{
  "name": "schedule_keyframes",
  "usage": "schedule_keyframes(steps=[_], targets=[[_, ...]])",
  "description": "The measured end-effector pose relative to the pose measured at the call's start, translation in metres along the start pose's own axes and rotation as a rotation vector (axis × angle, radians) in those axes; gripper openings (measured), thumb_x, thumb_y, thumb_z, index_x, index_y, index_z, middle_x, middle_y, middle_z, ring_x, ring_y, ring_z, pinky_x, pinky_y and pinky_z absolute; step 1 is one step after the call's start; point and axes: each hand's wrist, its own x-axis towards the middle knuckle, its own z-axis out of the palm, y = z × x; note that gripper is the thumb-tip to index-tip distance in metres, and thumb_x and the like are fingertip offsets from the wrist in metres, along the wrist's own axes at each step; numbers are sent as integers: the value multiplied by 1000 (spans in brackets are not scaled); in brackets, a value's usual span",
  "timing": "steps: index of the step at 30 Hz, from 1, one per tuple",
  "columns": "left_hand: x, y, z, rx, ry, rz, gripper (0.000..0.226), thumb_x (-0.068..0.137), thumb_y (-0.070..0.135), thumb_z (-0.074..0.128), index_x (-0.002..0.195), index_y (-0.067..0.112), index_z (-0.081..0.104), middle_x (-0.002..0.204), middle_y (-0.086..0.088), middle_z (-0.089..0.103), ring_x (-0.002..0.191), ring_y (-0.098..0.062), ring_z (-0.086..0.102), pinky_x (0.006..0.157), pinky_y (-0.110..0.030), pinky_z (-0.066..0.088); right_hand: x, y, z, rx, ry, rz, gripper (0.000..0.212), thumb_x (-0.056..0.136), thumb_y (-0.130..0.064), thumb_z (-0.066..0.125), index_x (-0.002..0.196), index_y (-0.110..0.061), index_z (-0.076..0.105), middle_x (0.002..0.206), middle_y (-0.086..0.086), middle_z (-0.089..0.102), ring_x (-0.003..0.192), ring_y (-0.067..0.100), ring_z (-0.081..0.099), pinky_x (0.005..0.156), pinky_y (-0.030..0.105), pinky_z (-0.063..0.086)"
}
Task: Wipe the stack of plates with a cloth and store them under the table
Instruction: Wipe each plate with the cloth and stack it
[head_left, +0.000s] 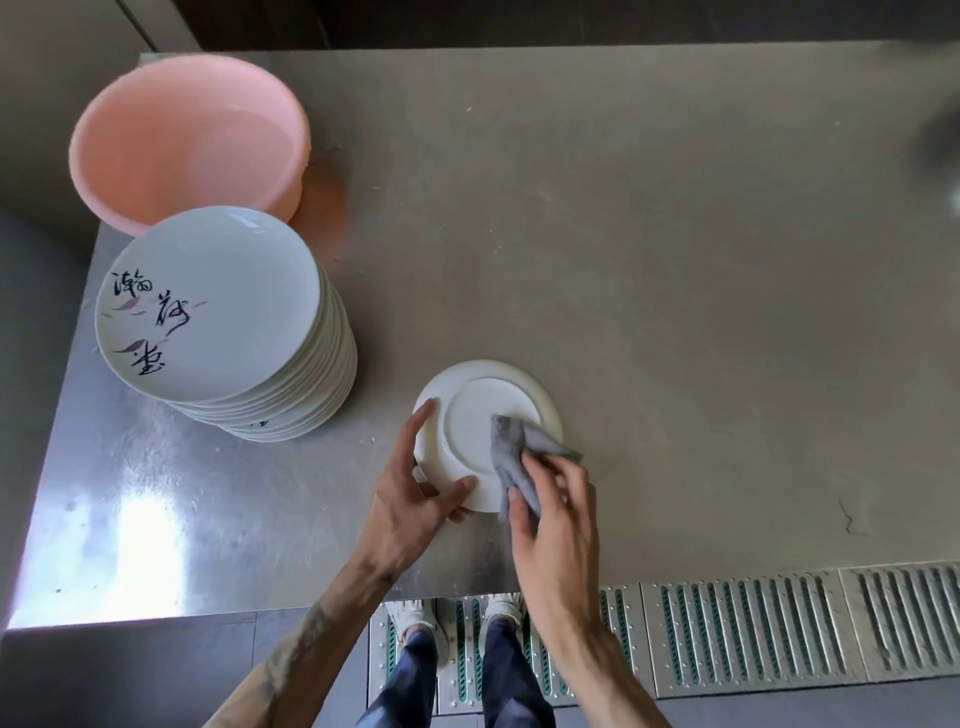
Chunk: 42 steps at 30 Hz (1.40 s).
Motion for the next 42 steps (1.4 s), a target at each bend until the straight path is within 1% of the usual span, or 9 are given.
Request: schedule_keyframes(steps=[6, 10, 18, 21, 26, 29, 32, 37, 42], targets=[[-4, -4, -4, -2, 25, -2, 80, 87, 38, 79, 150, 57, 34, 92, -14, 75, 67, -32, 75, 65, -40, 64, 16, 12, -6, 2, 34, 24, 43, 97, -13, 66, 139, -16, 62, 133, 3, 54, 121, 22, 56, 107, 34, 47], [-5, -1, 5, -48, 46, 12, 79, 84, 27, 80, 148, 51, 41, 110, -7, 66, 71, -33, 76, 66, -51, 64, 0, 3, 0, 6, 45, 4, 42, 95, -16, 68, 136, -19, 64, 130, -1, 52, 117, 19, 56, 103, 28, 48], [-2, 2, -5, 10, -11, -25, 103, 77, 18, 91, 150, 58, 30, 89, -14, 76, 71, -36, 75, 68, -50, 64, 18, 12, -9, 13, -10, 21, 45, 96, -22, 69, 140, -19, 61, 134, 1, 52, 124, 20, 54, 108, 30, 45], [-1, 2, -2, 45, -9, -8, 103, 76, 22, 92, 150, 58, 30, 84, -9, 76, 66, -29, 74, 62, -39, 62, 1, 1, -3, 2, -16, -29, 43, 94, -20, 71, 136, -21, 64, 131, -1, 52, 117, 18, 56, 103, 25, 47], [-4, 3, 1, 24, 13, -13, 86, 80, 39, 83, 149, 54, 35, 99, 0, 76, 74, -27, 78, 75, -50, 63, 14, 7, -6, 32, -19, -20, 43, 96, -17, 69, 138, -21, 64, 131, 0, 51, 114, 19, 58, 102, 33, 52], [3, 10, 2, -22, 43, 15, 80, 80, 31, 83, 145, 53, 43, 109, -13, 70, 83, -25, 76, 66, -46, 64, 22, 8, -9, 25, 22, 4, 40, 98, -15, 64, 138, -19, 63, 130, 3, 52, 119, 22, 57, 106, 38, 48], [3, 14, 5, -8, 3, 8, 87, 82, 19, 87, 146, 54, 40, 95, -12, 75, 68, -29, 72, 60, -43, 63, 2, 1, -2, -5, 36, -39, 41, 97, -13, 66, 138, -20, 63, 130, 1, 51, 116, 22, 55, 101, 37, 51], [0, 11, -4, 3, -44, -12, 78, 86, 25, 81, 146, 51, 38, 91, -15, 75, 69, -34, 73, 68, -42, 63, 19, 16, -10, 15, -4, -26, 44, 98, -13, 65, 141, -23, 61, 132, 0, 51, 119, 22, 56, 105, 34, 48], [1, 11, 5, -50, 22, 24, 79, 86, 6, 81, 144, 47, 46, 113, -13, 64, 78, -29, 75, 65, -43, 64, 5, 6, -4, -1, 2, -15, 45, 94, -14, 70, 137, -23, 64, 129, -2, 51, 112, 19, 57, 97, 35, 54]])
